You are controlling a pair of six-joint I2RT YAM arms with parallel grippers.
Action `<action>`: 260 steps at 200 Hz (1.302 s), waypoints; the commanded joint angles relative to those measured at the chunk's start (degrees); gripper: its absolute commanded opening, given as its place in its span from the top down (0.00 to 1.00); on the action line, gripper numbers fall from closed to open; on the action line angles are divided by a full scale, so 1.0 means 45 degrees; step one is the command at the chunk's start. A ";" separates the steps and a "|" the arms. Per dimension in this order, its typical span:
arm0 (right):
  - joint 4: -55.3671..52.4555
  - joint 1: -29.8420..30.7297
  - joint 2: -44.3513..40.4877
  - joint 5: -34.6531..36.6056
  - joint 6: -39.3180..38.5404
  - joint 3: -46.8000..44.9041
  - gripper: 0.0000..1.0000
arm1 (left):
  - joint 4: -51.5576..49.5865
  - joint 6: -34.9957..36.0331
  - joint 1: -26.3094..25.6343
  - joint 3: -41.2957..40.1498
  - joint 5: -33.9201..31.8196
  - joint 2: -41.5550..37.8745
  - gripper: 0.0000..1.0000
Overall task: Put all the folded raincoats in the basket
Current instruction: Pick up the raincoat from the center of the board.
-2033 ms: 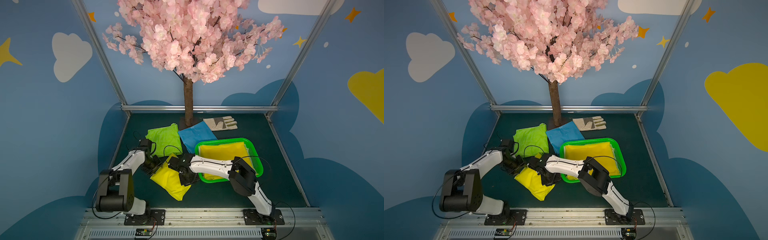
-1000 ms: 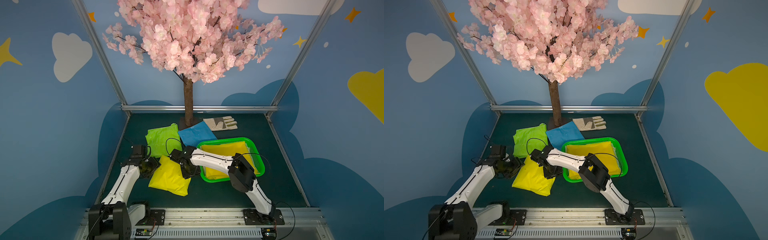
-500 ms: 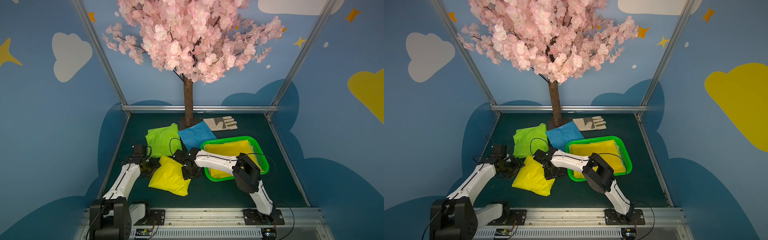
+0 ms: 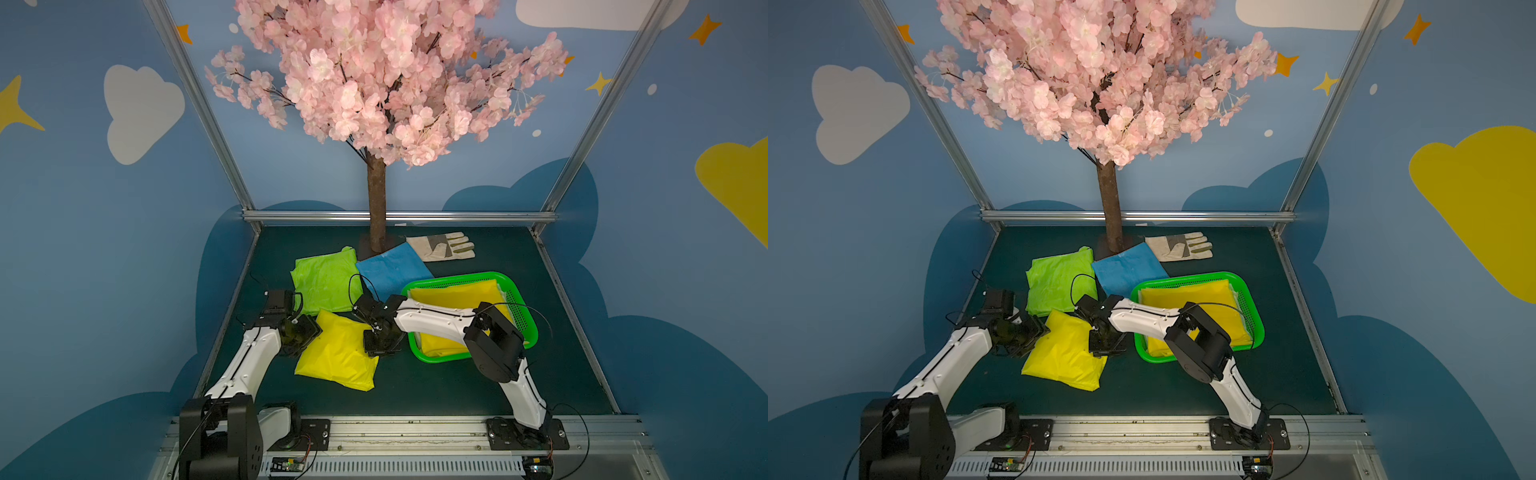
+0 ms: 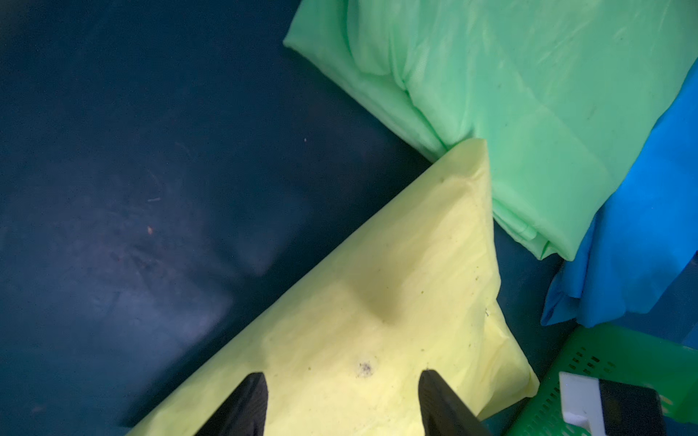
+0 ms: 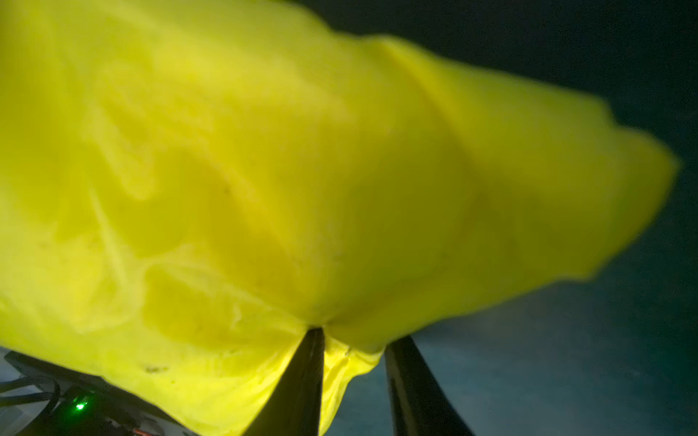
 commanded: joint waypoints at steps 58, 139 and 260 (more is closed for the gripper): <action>-0.1925 -0.0945 -0.0098 -0.0202 -0.2250 0.0823 1.00 | -0.0057 0.0157 0.0044 0.0208 0.0088 -0.0115 0.33; -0.5658 -0.2120 0.1643 0.0096 -0.5432 0.3877 1.00 | 0.1475 0.0395 -0.0043 -0.0638 0.1893 0.0226 0.33; -0.6277 -0.2375 0.2303 0.0045 -0.5898 0.4458 1.00 | 0.2619 0.0530 -0.0688 -0.1233 0.1713 0.1561 0.52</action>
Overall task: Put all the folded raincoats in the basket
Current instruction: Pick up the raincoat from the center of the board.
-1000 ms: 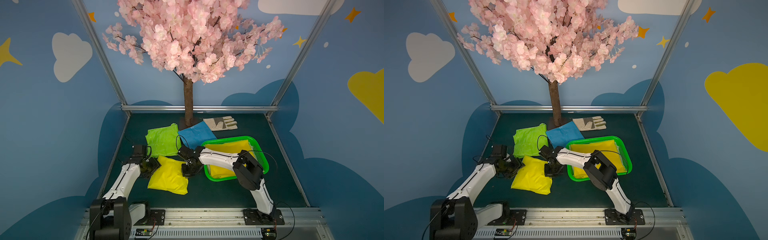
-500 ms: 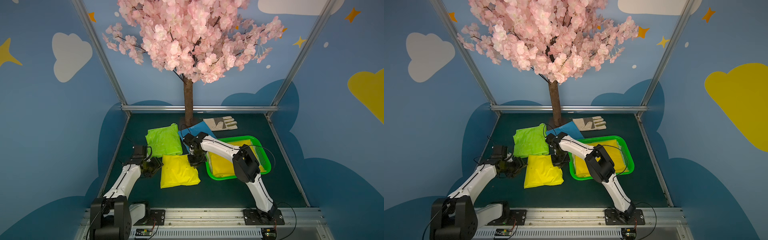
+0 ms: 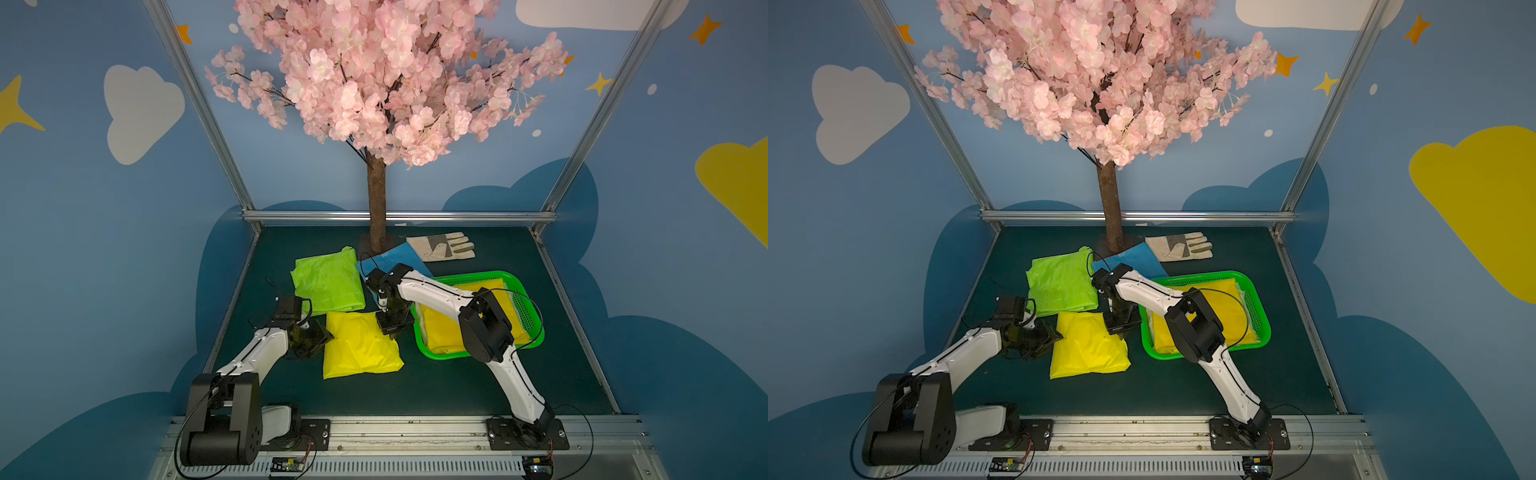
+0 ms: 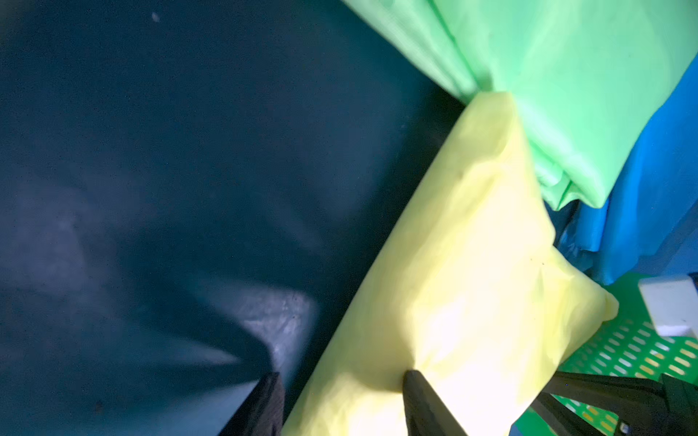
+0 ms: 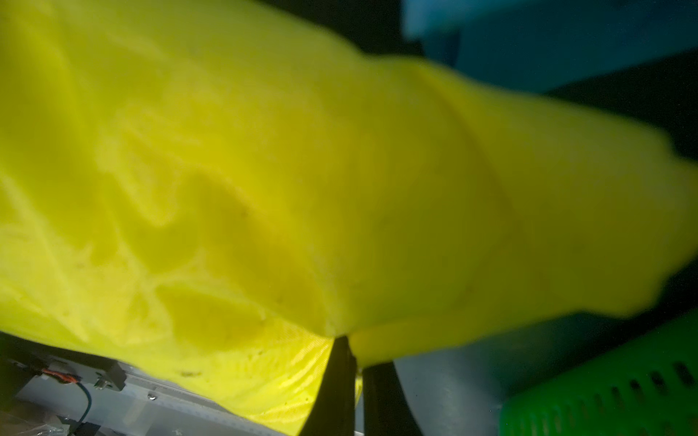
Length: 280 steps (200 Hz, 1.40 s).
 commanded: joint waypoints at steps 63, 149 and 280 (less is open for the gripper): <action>-0.0720 -0.0082 0.0154 0.0049 -0.0161 0.0322 1.00 | 0.0334 0.0167 -0.0055 -0.0114 0.0211 0.0105 0.75; -0.0594 0.0049 -0.0911 -0.0769 -0.0327 0.0470 1.00 | -0.1778 -0.0454 0.0082 0.0985 0.0511 -0.1045 0.98; -0.3048 -0.4610 -0.6658 0.1154 -0.1902 -0.1063 1.00 | -0.2951 -0.4380 -0.5500 0.6658 -0.0969 -0.0277 0.98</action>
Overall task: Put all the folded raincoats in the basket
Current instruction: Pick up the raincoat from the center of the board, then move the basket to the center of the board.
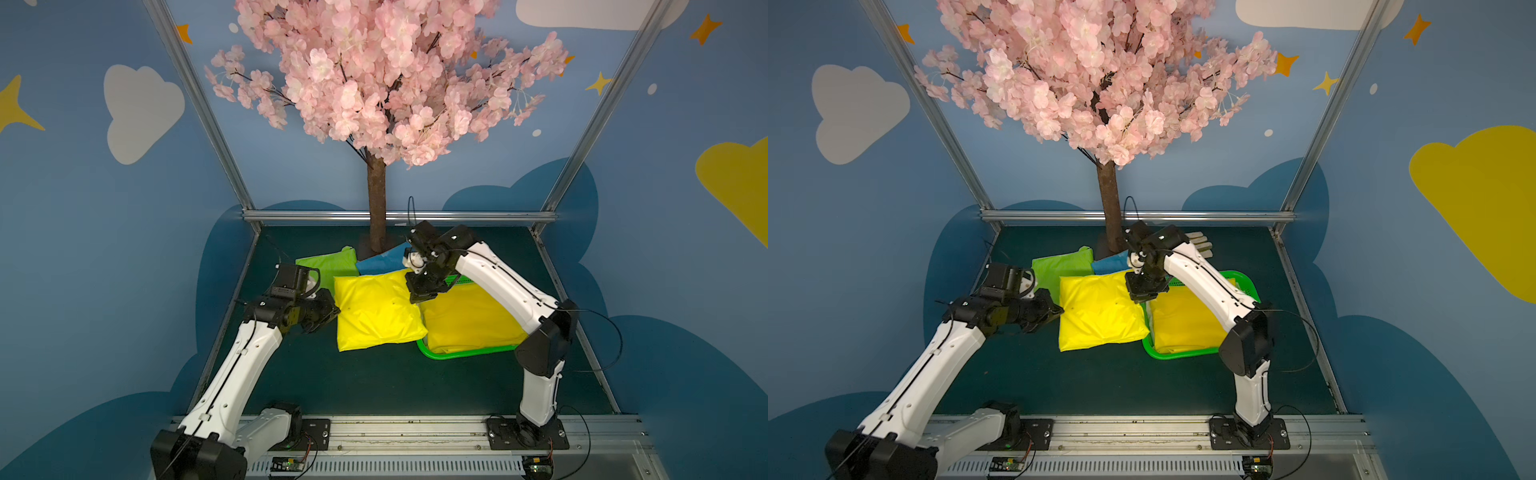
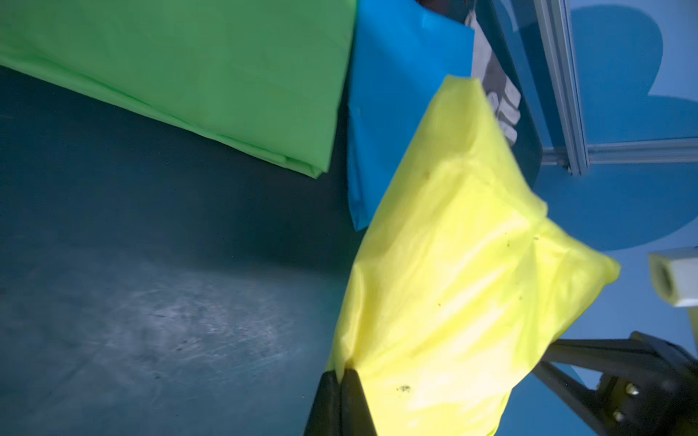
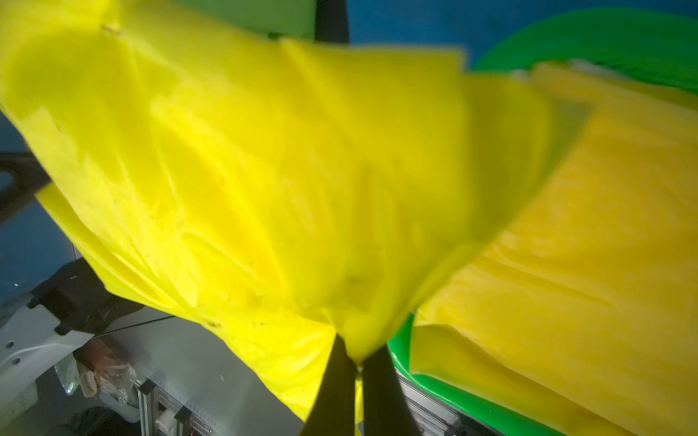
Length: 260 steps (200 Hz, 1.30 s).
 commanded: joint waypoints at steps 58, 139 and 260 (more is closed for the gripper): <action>-0.1979 -0.6366 -0.1210 0.2413 -0.1756 -0.2338 1.00 | 0.1794 -0.3039 -0.5988 0.6462 -0.1528 0.8477 0.98; -0.2301 -0.6869 0.0900 0.3913 -0.1629 -0.1929 1.00 | 0.0195 -0.2829 -0.7037 0.9211 -0.2127 1.1883 0.98; -0.1926 -0.3894 0.1553 0.3748 -0.0956 -0.2355 1.00 | 0.1367 -0.2254 -0.5234 0.3227 -0.1966 0.7833 0.98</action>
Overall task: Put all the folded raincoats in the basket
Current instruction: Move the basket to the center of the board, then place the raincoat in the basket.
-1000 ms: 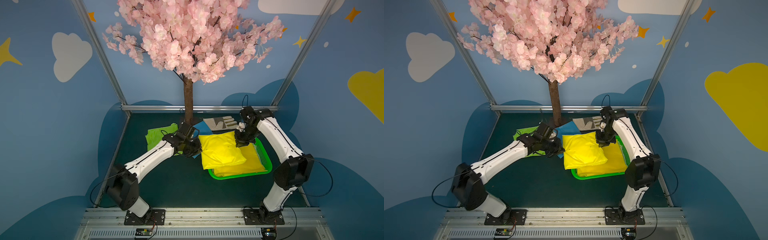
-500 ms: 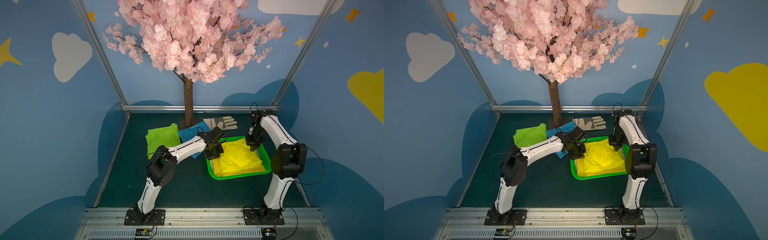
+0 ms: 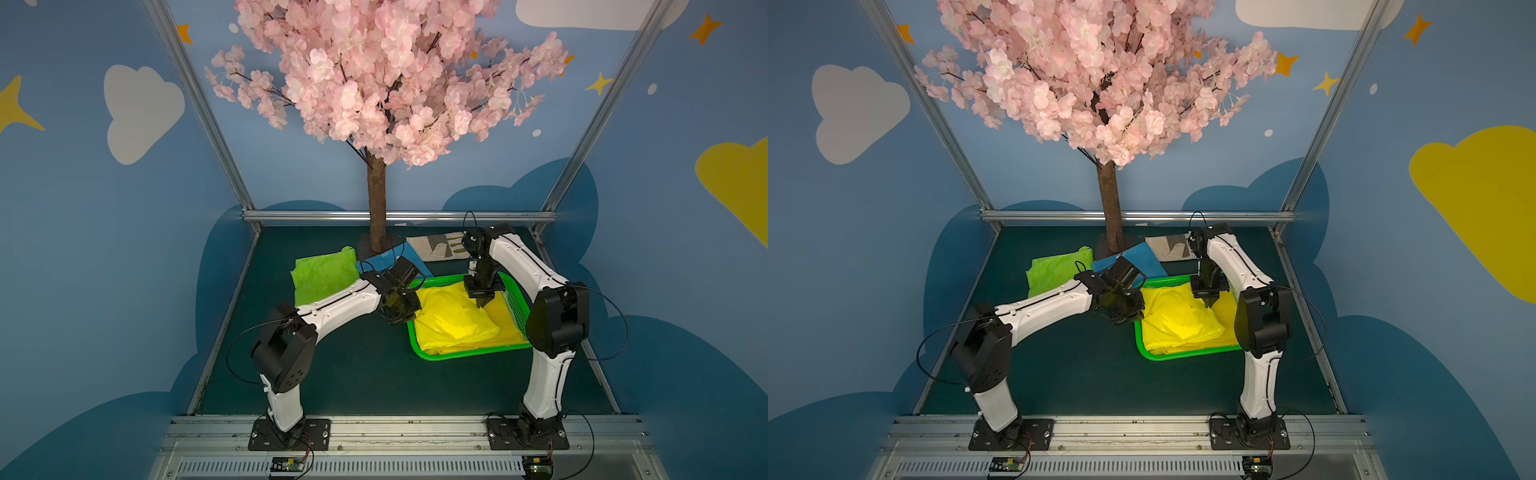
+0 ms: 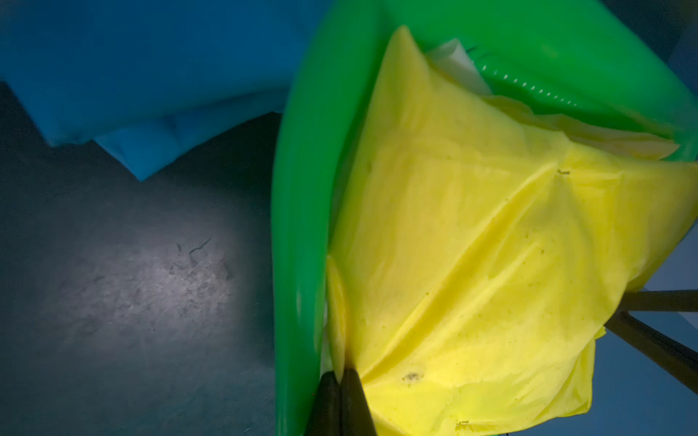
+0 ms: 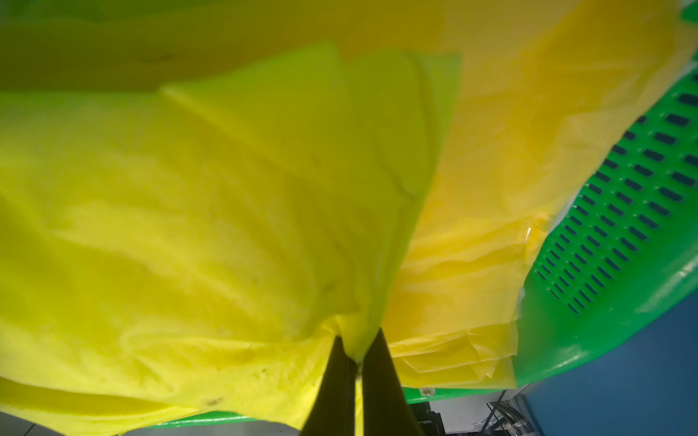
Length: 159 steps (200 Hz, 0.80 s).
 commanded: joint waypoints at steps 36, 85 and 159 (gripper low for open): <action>0.0250 0.1376 0.0214 -0.0197 0.0645 -0.0033 1.00 | -0.1449 0.1048 0.1329 -0.2216 -0.0103 -0.1566 0.98; 0.0271 0.2155 -0.0298 -0.0518 0.0797 0.0028 1.00 | -0.2406 0.1891 0.2267 -0.3562 -0.0435 -0.4016 0.98; 0.0610 0.0337 -0.0521 -0.0979 0.0007 -0.0410 1.00 | -0.1897 0.1477 0.1086 -0.1778 -0.0088 -0.2192 0.98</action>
